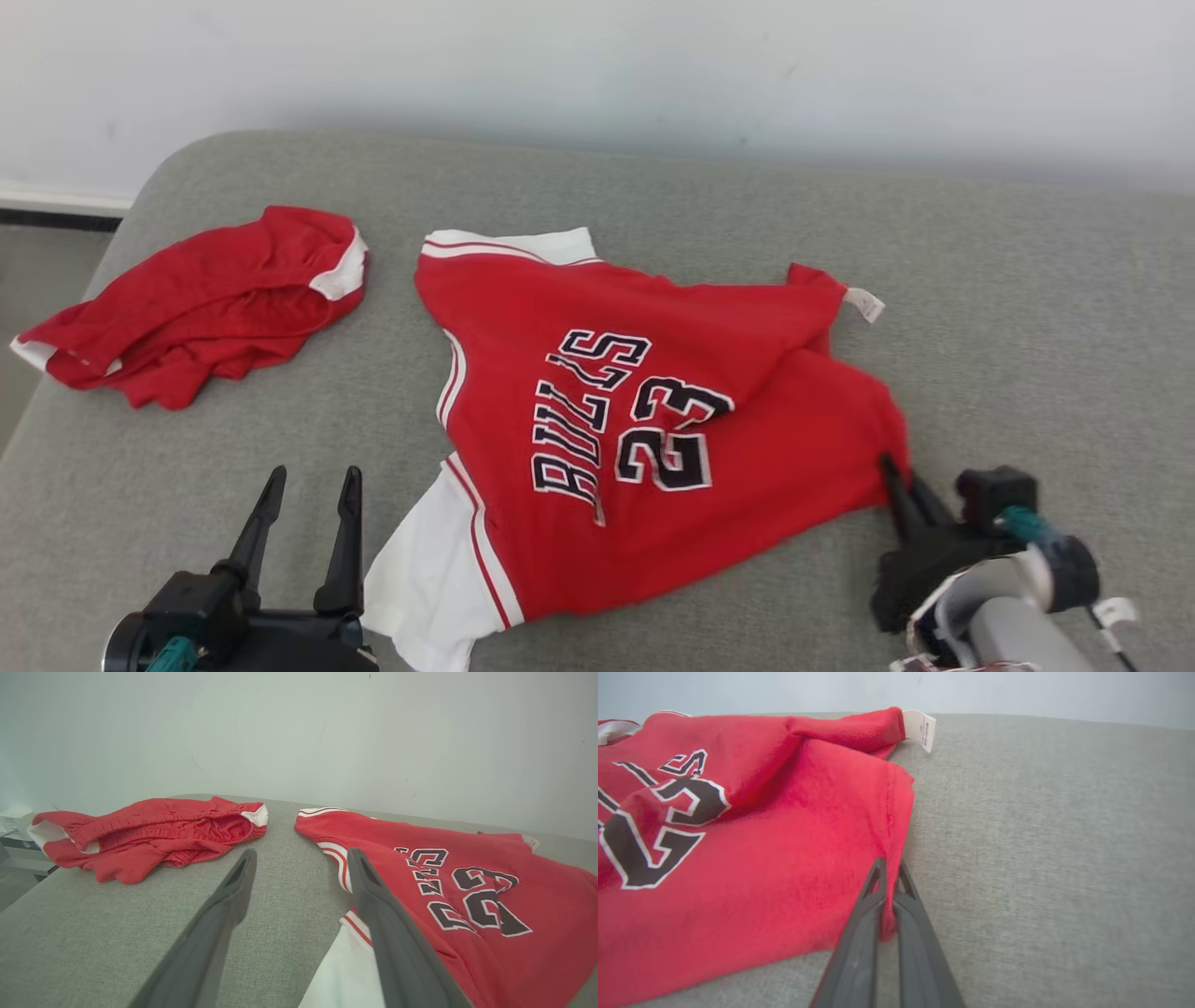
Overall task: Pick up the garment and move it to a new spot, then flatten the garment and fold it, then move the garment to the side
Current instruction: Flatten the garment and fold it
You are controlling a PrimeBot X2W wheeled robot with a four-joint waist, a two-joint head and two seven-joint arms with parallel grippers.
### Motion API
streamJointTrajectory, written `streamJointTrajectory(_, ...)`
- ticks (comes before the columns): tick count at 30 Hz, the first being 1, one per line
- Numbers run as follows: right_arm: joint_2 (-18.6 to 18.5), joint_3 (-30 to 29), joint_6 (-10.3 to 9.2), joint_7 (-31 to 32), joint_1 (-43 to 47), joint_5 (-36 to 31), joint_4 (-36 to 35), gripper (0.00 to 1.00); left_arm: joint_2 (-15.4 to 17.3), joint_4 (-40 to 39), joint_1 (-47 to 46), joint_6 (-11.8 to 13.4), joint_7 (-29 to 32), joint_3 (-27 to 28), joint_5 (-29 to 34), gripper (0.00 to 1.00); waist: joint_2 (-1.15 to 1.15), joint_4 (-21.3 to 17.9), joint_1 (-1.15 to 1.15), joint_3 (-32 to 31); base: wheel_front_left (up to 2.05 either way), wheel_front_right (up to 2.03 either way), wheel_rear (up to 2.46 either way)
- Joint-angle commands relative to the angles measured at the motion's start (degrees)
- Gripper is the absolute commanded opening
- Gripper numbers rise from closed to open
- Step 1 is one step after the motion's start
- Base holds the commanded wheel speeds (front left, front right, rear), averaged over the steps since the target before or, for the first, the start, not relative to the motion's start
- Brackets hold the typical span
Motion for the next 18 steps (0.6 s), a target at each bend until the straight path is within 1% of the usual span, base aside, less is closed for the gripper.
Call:
streamJointTrajectory(1,-1.18,-0.61,-0.13,-0.63,-0.05,0.62,-0.26,0.00,0.27,0.02,0.66,0.10,-0.19,0.36,-0.11,1.00,0.00,-1.46,0.00,-0.93,0.00,0.00,0.00)
streamJointTrajectory(6,-4.81,-3.15,-0.14,-1.83,2.83,1.73,-4.46,0.00,-0.34,-0.34,1.77,0.09,-0.19,1.27,0.16,1.00,0.00,-3.56,0.00,-1.62,0.00,0.00,0.00)
streamJointTrajectory(11,-8.50,-7.73,-0.13,-0.61,7.71,2.37,-10.34,0.00,-0.91,-0.77,2.17,0.09,-0.19,1.70,0.46,1.00,0.00,-4.80,0.00,-1.09,0.00,0.00,0.00)
streamJointTrajectory(14,-9.05,-9.77,-0.14,1.54,10.74,2.43,-15.02,0.00,-1.15,-0.92,2.12,0.09,-0.19,2.04,0.44,1.00,0.00,-5.21,0.00,-0.60,0.00,0.00,0.00)
streamJointTrajectory(17,-8.30,-10.58,-0.13,4.00,12.48,2.67,-20.43,0.00,-1.39,-0.88,1.94,0.09,-0.19,2.27,0.45,1.00,0.00,-5.33,0.00,-0.20,0.00,0.00,0.00)
streamJointTrajectory(18,-8.30,-10.58,-0.13,4.00,12.48,2.67,-20.43,0.00,-1.39,-0.88,1.94,0.09,-0.19,2.27,0.45,1.00,0.00,-5.33,0.00,-0.20,0.00,0.00,0.00)
